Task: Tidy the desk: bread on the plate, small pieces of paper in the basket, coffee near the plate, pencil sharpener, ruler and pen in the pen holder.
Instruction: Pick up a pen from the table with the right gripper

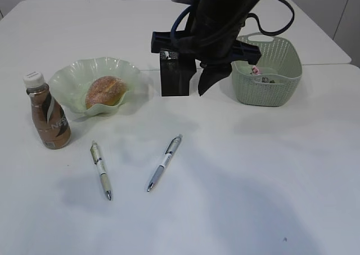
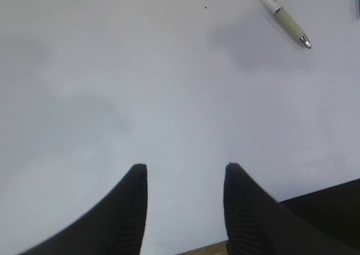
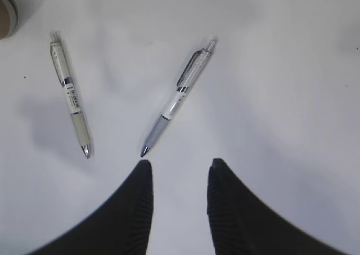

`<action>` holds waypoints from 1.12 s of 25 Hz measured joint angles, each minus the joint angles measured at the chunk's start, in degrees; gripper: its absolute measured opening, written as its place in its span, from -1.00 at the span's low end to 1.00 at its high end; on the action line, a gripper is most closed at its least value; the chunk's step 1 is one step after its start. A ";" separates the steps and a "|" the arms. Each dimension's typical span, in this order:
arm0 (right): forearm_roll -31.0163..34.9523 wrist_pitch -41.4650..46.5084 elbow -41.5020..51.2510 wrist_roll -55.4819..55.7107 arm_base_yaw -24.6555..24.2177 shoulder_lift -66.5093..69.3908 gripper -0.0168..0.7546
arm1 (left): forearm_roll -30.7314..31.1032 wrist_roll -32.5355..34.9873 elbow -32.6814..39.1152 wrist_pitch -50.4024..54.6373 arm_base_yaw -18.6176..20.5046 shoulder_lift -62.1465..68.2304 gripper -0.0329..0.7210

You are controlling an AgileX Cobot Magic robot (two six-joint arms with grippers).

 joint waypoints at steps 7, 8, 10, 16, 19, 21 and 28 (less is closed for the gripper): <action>0.88 0.13 0.04 5.48 0.00 0.47 -0.23 | 0.00 0.00 0.00 2.60 0.00 0.00 -0.09; 0.88 0.13 0.04 5.48 0.00 0.47 -0.23 | -0.02 0.00 0.00 2.70 0.00 0.00 -0.09; 1.79 0.23 0.14 5.96 0.00 2.12 -0.23 | -0.12 0.00 0.00 3.07 0.00 0.00 -0.09; 3.21 0.23 0.14 6.73 0.02 4.98 -0.23 | -0.12 0.00 0.00 4.00 0.00 0.00 -0.09; 4.59 0.23 0.28 7.75 0.72 6.60 -0.23 | 0.43 0.00 0.00 4.25 0.00 0.00 -0.09; 5.42 -0.11 0.28 7.97 0.96 7.12 -0.23 | 0.56 0.00 0.00 4.40 0.00 0.00 -0.09; 8.78 -1.01 0.28 8.46 0.98 10.82 -0.13 | 0.69 0.00 0.00 4.86 0.00 0.00 -0.09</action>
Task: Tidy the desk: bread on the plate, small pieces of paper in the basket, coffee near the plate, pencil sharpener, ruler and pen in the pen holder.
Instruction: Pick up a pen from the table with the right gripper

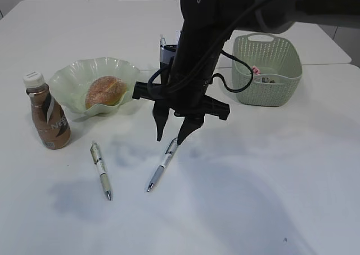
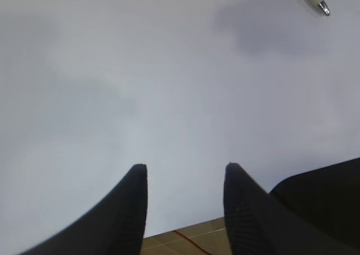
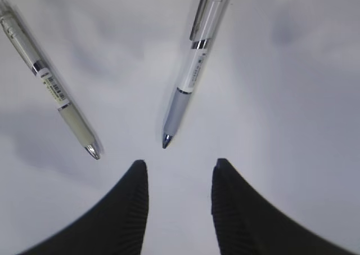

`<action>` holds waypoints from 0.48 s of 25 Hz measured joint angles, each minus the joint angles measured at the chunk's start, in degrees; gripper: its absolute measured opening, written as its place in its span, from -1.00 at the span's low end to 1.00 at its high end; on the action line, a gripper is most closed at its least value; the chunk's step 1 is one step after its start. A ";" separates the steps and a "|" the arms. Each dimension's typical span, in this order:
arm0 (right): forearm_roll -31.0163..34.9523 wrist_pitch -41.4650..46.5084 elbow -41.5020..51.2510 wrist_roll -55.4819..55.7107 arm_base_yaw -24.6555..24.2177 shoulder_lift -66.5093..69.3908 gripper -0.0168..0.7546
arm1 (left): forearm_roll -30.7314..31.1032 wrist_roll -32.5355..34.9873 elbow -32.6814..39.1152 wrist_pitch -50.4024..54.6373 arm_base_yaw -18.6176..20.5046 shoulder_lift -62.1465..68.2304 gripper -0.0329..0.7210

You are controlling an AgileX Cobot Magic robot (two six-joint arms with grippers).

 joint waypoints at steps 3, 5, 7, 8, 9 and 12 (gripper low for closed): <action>1.48 -0.65 0.00 0.22 0.00 0.69 -0.13 | 0.00 0.00 0.00 0.13 0.00 0.00 -0.09; 1.61 -0.76 0.00 0.22 0.00 0.79 -0.13 | 0.00 0.00 0.00 0.17 0.00 0.00 -0.09; 1.70 -0.89 0.00 0.38 0.00 1.30 -0.13 | 0.00 0.00 0.00 0.17 0.00 0.00 -0.09; 1.70 -1.00 0.00 0.94 0.00 1.44 -0.13 | 0.00 0.00 0.00 0.17 0.00 0.00 -0.09; 1.70 -1.28 0.00 1.95 0.00 1.81 -0.13 | 0.00 0.00 0.00 0.17 0.00 0.00 -0.09; 0.37 -2.48 0.00 4.75 0.00 2.62 -0.13 | 0.00 0.00 0.00 0.17 0.00 0.00 -0.09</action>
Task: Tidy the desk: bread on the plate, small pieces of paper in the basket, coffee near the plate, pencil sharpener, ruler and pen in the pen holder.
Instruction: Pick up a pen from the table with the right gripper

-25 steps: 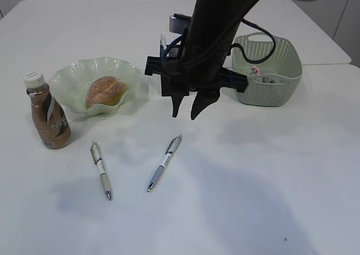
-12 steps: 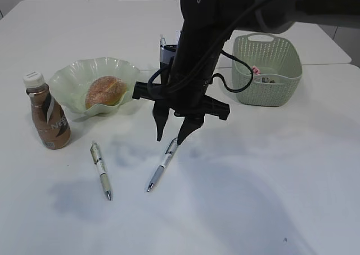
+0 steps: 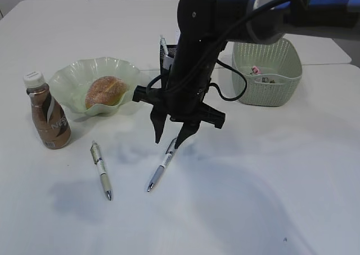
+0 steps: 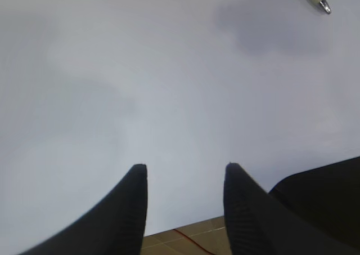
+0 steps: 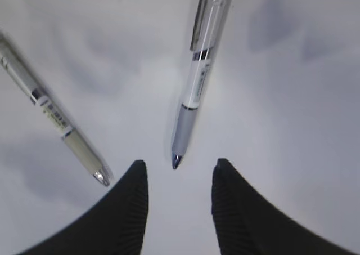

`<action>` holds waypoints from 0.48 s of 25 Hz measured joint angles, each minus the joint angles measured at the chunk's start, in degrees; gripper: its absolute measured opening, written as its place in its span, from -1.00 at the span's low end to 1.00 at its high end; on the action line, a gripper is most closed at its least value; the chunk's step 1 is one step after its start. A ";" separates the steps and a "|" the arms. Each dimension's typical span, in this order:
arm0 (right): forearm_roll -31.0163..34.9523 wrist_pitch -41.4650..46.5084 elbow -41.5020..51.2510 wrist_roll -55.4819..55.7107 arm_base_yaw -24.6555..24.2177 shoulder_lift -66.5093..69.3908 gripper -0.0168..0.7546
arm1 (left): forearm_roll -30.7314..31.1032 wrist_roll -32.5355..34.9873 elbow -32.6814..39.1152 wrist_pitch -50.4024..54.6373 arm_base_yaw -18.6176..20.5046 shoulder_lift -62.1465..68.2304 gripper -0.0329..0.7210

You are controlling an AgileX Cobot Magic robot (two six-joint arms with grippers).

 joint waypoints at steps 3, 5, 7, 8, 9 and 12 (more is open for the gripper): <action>-2.47 -2.21 0.00 4.37 0.10 0.21 -0.13 | 0.00 0.00 0.00 0.09 0.00 0.00 -0.09; -4.58 -2.82 0.00 6.05 0.10 0.21 -0.13 | 0.00 0.00 0.00 0.09 0.00 0.00 -0.09; -8.27 -2.96 0.00 8.43 0.10 0.21 -0.13 | 0.00 0.00 0.00 0.09 0.00 0.00 -0.09; -8.78 -3.12 0.00 8.76 0.10 0.21 -0.13 | 0.00 0.00 0.00 0.09 0.00 0.00 -0.09; -9.18 -3.67 0.00 9.18 0.10 0.21 -0.13 | 0.00 0.00 0.00 0.09 0.00 0.00 -0.09; -9.76 -5.90 0.00 10.02 0.42 0.21 -0.13 | 0.00 0.00 0.00 0.09 0.00 0.00 -0.09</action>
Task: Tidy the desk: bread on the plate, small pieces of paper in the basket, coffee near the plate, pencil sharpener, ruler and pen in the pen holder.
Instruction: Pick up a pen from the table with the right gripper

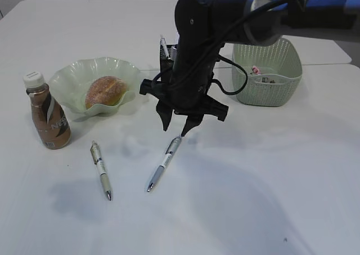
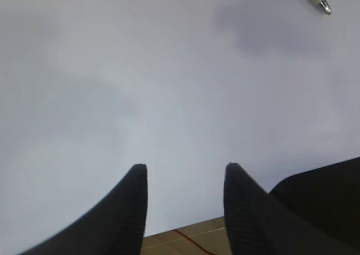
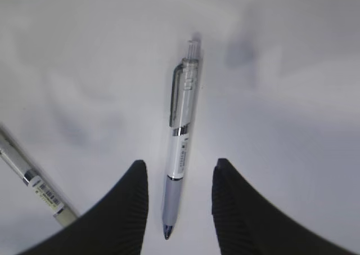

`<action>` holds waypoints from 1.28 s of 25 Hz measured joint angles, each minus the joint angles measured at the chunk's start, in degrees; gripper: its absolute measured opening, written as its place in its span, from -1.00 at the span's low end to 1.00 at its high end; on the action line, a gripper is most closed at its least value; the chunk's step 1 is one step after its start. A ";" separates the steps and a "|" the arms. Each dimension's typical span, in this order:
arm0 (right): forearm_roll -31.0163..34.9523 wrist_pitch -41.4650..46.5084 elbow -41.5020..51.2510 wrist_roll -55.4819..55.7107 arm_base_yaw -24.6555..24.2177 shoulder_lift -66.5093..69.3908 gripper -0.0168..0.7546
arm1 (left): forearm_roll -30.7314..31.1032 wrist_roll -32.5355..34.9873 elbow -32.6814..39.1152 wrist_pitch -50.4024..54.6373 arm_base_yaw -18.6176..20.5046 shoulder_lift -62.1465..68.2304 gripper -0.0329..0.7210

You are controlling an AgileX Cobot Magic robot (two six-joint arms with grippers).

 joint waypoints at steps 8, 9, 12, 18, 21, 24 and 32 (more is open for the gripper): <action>-1.70 -0.99 0.00 1.36 0.63 1.80 -0.13 | 0.00 0.00 0.00 0.00 0.00 0.00 -0.09; -1.70 -0.99 0.00 1.36 0.63 1.80 -0.13 | 0.00 0.00 0.00 0.00 0.00 0.00 -0.09; -4.60 -1.23 0.00 2.87 1.66 2.02 -0.13 | 0.00 0.00 0.00 0.00 0.00 0.00 -0.09; -4.98 -1.35 -1.60 3.31 2.73 4.93 -0.13 | 0.12 0.00 0.00 0.00 0.00 0.00 -0.09; -4.87 -1.35 -3.20 3.45 3.02 6.12 -0.13 | 0.12 0.00 0.00 0.00 0.00 0.00 -0.09; -4.86 -1.01 -4.45 3.71 3.02 6.96 -0.13 | 0.12 0.00 0.00 0.00 0.00 0.00 -0.09; -5.71 0.32 -4.99 3.97 3.02 7.59 -0.13 | 0.12 0.00 0.00 0.00 0.00 0.00 -0.09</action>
